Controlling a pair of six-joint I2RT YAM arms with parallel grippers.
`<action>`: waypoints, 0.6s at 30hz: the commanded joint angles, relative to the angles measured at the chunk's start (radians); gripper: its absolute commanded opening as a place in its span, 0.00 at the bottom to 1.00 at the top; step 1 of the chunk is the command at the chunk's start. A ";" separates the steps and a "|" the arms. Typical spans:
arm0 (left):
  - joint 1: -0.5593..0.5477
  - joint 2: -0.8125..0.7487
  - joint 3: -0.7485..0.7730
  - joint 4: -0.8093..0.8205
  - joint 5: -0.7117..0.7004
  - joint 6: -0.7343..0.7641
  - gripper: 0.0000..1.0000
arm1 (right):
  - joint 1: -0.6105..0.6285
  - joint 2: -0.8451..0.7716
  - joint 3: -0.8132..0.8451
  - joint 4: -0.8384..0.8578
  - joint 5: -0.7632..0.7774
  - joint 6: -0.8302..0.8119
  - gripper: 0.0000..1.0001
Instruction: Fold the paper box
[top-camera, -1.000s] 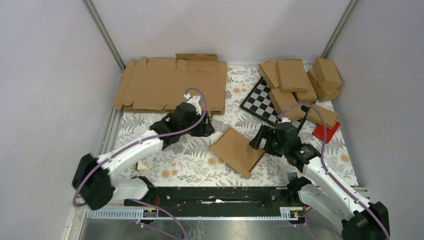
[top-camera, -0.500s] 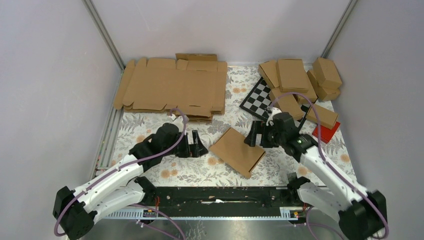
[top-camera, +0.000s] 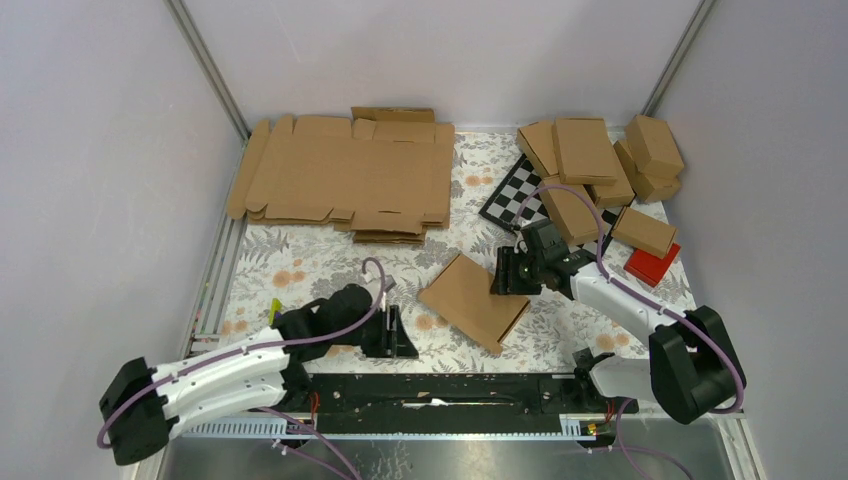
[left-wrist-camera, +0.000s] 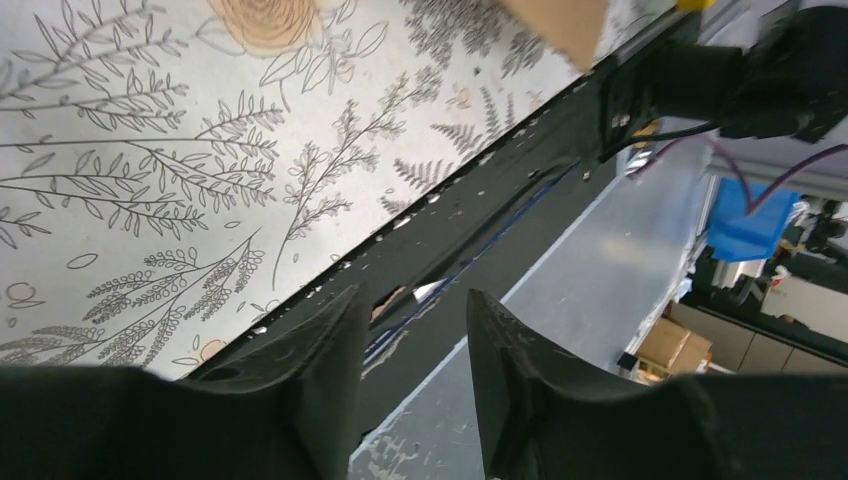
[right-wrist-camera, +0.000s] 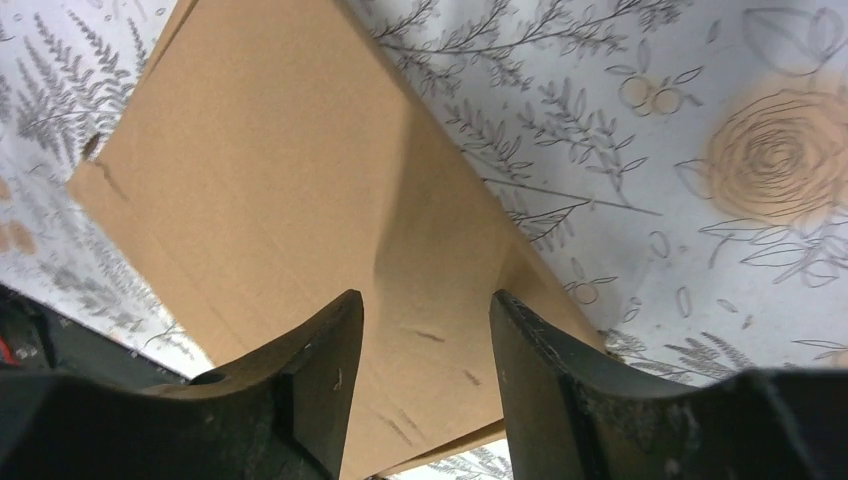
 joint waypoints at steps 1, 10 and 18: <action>-0.066 0.069 -0.050 0.215 -0.056 -0.103 0.41 | 0.003 0.003 0.026 0.044 0.088 -0.033 0.56; -0.091 0.221 -0.064 0.376 -0.098 -0.108 0.26 | -0.041 0.014 0.056 0.048 0.084 -0.048 0.56; -0.090 0.231 -0.084 0.396 -0.125 -0.117 0.25 | -0.050 0.149 0.046 0.081 -0.031 -0.035 0.57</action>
